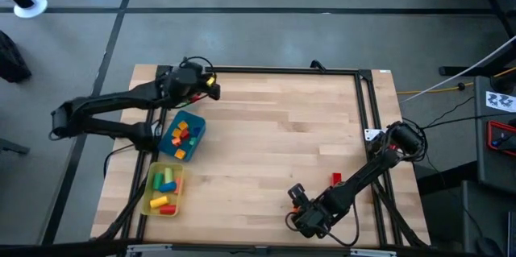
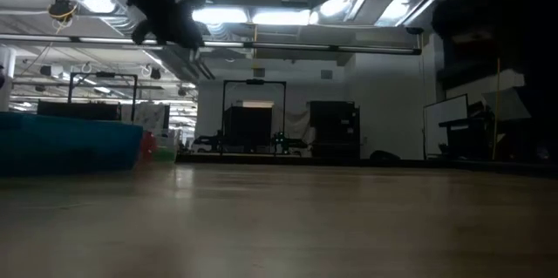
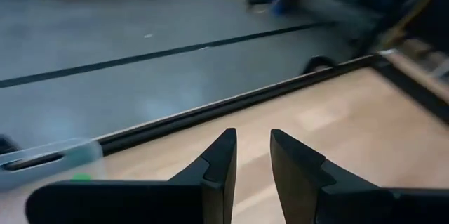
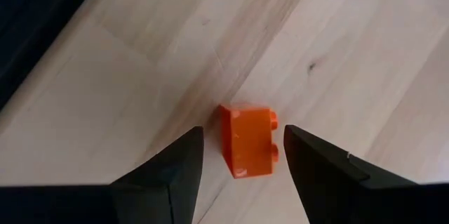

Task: Sort blocks by size
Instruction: Put the orange 4 stud game piece into the blue bin

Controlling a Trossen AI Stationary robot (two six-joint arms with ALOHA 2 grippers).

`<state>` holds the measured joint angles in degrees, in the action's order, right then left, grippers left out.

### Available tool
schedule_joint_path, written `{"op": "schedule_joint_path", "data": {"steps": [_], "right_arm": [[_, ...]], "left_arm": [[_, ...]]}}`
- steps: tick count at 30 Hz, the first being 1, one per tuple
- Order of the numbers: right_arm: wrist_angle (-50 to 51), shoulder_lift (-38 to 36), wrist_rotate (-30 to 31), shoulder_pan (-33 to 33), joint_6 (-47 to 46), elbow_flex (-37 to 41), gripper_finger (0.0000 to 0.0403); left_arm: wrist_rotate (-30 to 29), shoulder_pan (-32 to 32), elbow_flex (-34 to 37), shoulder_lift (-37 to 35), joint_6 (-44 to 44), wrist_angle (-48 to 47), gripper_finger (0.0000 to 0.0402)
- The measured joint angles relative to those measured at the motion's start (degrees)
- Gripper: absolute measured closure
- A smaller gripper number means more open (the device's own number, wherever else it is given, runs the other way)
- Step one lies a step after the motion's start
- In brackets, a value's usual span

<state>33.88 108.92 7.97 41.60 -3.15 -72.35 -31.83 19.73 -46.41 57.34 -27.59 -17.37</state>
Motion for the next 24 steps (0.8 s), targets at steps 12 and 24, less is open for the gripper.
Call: {"op": "schedule_joint_path", "data": {"steps": [12, 24], "right_arm": [[-1.4, 0.0, 5.1, -0.1, 0.0, 2.4, 0.0285], [-19.8, 0.0, 11.0, -6.5, 10.1, 2.5, 0.0317]], "left_arm": [[4.8, -20.9, 0.0, -9.0, 2.4, -2.3, 0.0329], [-10.2, -44.3, 0.0, -7.5, -2.0, -3.1, 0.0329]]}}
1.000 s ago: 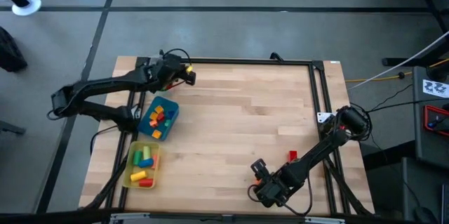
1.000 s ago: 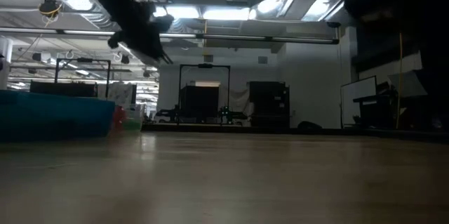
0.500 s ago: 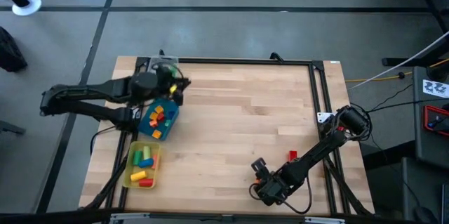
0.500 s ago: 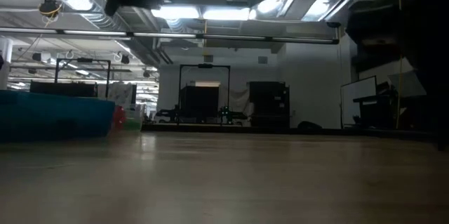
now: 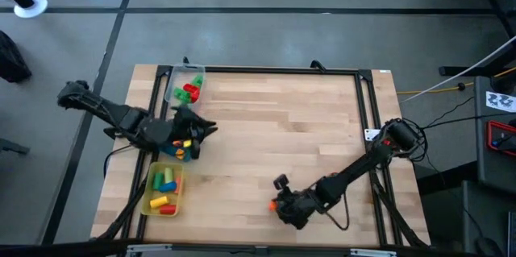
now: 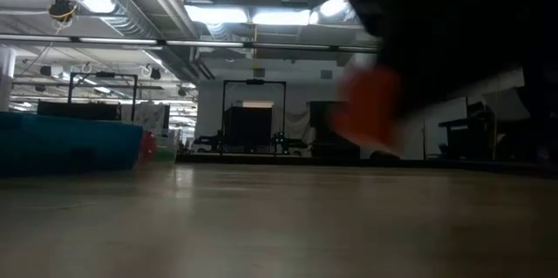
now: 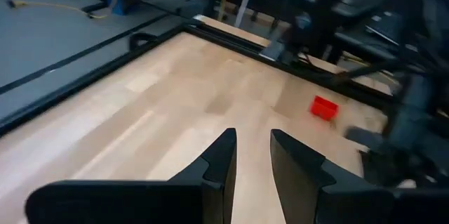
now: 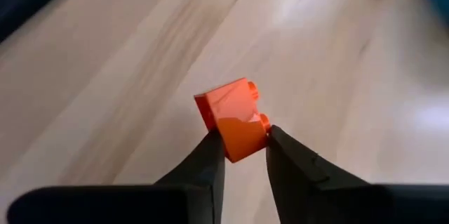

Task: Sort blocks by size
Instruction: Put the orange 4 stud game piece into the blue bin

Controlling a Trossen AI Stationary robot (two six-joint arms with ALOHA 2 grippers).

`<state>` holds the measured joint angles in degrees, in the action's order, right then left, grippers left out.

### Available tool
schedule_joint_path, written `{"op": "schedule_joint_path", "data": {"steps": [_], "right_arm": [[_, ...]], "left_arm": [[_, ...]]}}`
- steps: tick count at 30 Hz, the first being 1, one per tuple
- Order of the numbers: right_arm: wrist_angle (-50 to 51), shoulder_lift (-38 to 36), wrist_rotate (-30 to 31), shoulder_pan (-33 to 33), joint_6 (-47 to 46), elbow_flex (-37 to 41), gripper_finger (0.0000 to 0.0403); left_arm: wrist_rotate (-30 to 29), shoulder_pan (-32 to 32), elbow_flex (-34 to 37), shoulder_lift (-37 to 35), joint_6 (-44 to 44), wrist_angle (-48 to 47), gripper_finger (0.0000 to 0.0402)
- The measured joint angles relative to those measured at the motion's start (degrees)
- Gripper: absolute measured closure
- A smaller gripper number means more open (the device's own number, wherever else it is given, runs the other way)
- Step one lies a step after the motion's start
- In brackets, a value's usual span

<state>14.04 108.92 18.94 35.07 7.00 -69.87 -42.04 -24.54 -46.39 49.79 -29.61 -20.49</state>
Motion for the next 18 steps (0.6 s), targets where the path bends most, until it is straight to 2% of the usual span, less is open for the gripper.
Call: {"op": "schedule_joint_path", "data": {"steps": [6, 11, 18], "right_arm": [[-16.3, 0.0, 0.2, -7.4, 13.7, 0.0, 0.031], [-29.3, 0.0, -0.6, -15.2, 24.2, 0.0, 0.0316], [-40.2, 0.0, -6.1, -27.1, 28.9, 0.0, 0.0313]], "left_arm": [[-3.1, -9.7, 0.0, 3.5, -3.4, 0.1, 0.0329], [-9.0, -15.9, 0.0, 7.8, -6.7, 0.2, 0.0329], [-12.4, -20.8, 0.0, 13.8, -8.0, 5.2, 0.0329]]}}
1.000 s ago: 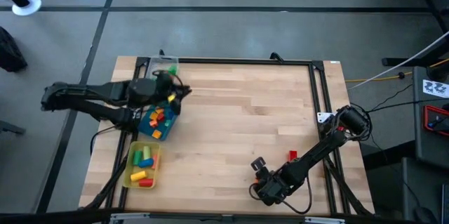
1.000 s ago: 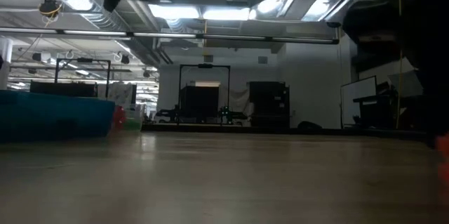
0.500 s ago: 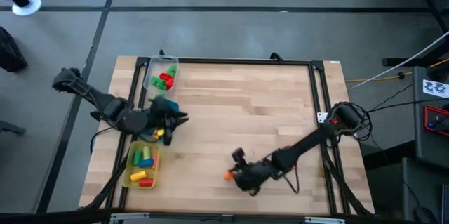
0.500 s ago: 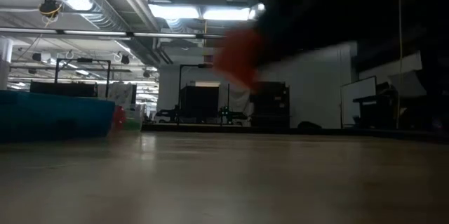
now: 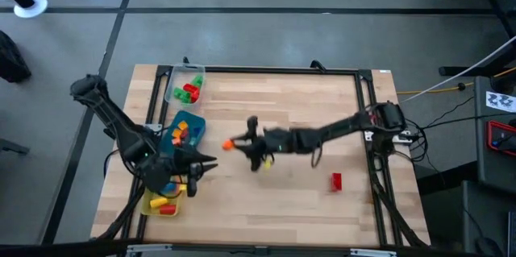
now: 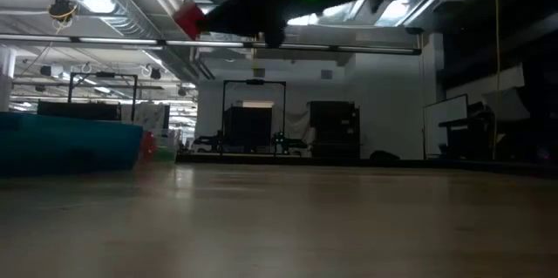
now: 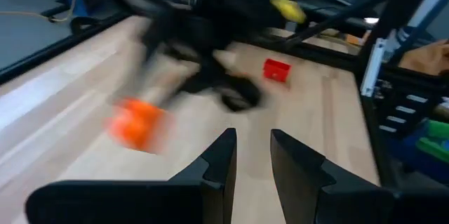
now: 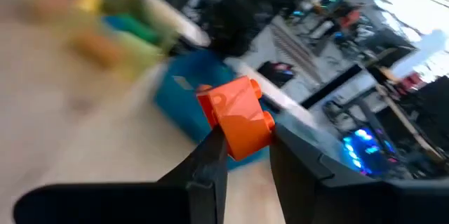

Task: Sort blocks by size
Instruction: Put the orange 4 stud game piece into the blue bin

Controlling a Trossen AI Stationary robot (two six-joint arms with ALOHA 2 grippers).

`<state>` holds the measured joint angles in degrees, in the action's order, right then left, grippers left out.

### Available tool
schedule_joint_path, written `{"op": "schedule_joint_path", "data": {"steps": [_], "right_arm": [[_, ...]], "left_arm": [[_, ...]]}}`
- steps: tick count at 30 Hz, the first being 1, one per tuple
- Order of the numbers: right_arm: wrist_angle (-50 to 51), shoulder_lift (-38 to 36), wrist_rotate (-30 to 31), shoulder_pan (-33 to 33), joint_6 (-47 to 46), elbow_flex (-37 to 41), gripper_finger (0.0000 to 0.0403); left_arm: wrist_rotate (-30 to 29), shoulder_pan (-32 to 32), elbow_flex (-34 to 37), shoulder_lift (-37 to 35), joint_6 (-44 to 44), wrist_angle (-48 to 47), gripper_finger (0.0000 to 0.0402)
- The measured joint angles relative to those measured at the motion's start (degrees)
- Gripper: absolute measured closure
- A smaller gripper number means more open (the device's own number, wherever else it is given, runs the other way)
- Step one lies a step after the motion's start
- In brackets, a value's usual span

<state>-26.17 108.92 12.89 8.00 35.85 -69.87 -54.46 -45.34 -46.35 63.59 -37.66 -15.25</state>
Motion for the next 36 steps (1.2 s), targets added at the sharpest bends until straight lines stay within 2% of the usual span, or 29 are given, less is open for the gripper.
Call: {"op": "schedule_joint_path", "data": {"steps": [7, 15, 27, 36], "right_arm": [[-7.4, 4.1, -8.7, -9.1, -2.5, -2.2, 0.0313], [-6.5, 14.7, -14.0, -11.8, -4.5, -14.0, 0.0312], [-5.2, 28.9, -13.2, -11.8, -4.1, -32.9, 0.0311], [-4.8, 35.5, -8.7, -11.8, -4.1, -39.3, 0.031]], "left_arm": [[-0.3, -1.7, 0.0, 2.7, 3.2, 8.3, 0.0329], [-2.2, -1.7, 0.0, 2.4, 8.0, 11.9, 0.0329], [-5.8, -1.3, 0.0, 0.8, 8.2, 11.7, 0.0329], [-6.4, -1.4, 0.0, 0.2, 9.9, 11.7, 0.0329]]}}
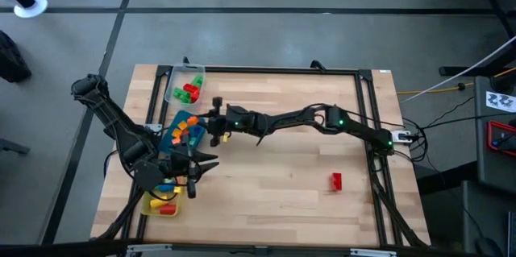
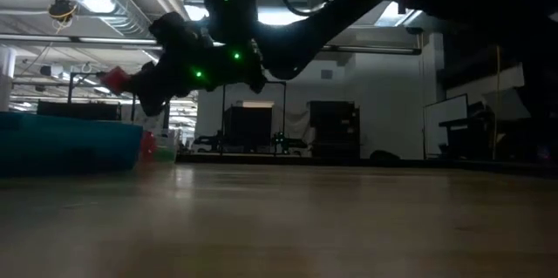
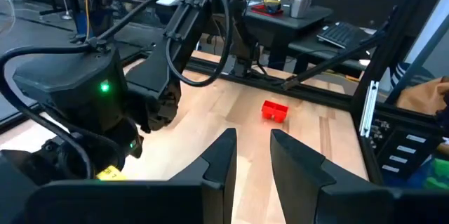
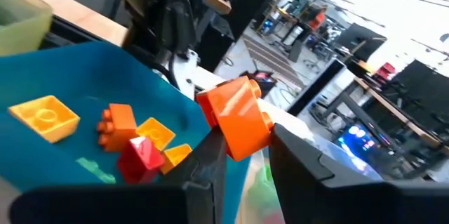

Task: Sort blocks by size
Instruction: Put the orange 4 stud game piece into the blue bin, then put the red 2 stud game piece into the transparent bin

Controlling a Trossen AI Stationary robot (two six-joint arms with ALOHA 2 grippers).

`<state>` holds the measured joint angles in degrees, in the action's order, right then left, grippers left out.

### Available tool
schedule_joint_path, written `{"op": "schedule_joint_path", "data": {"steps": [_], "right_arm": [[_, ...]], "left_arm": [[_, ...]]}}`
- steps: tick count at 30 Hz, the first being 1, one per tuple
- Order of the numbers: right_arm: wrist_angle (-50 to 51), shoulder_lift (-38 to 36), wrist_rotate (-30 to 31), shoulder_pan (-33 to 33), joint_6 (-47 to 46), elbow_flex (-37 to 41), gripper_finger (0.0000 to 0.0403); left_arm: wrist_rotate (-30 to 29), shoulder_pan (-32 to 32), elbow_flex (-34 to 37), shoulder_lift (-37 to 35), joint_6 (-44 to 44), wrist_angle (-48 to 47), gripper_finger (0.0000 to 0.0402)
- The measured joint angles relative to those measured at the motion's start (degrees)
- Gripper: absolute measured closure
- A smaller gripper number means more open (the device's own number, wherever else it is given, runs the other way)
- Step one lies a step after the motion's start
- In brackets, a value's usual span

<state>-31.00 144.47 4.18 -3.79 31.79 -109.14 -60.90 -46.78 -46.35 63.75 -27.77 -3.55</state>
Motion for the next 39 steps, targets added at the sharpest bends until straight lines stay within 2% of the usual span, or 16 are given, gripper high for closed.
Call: {"op": "schedule_joint_path", "data": {"steps": [5, 13, 17, 22, 28, 34, 39], "right_arm": [[2.6, 0.0, 0.3, 0.0, -0.2, -0.1, 0.0292], [3.0, 0.0, 0.3, 0.1, -1.8, -0.1, 0.0181], [4.9, -0.7, 0.3, 0.0, -1.5, -0.1, 0.0147], [23.4, -6.4, 0.2, 0.0, 5.0, 0.0, 0.0133], [47.8, -16.9, 3.4, 0.0, 13.4, 0.0, 0.0132], [70.8, -26.8, 3.8, 0.4, 13.2, -0.1, 0.0132], [93.3, -30.5, 0.4, 2.2, 8.9, -0.1, 0.0132]], "left_arm": [[0.0, 0.0, 0.0, 0.0, 0.1, 0.0, 0.0329], [0.0, 0.1, 0.0, 0.0, 0.2, 0.0, 0.0329], [-0.5, 0.1, 0.0, 0.0, 0.2, 0.0, 0.0329], [-5.2, 0.0, 0.0, -0.6, -0.4, -0.4, 0.0329], [-5.4, 0.0, 0.0, -7.0, -0.2, -2.6, 0.0329], [-5.6, 0.1, 0.0, -14.0, -0.7, -13.8, 0.0329], [-5.5, 0.1, 0.0, -14.5, -11.2, -26.3, 0.0329]]}}
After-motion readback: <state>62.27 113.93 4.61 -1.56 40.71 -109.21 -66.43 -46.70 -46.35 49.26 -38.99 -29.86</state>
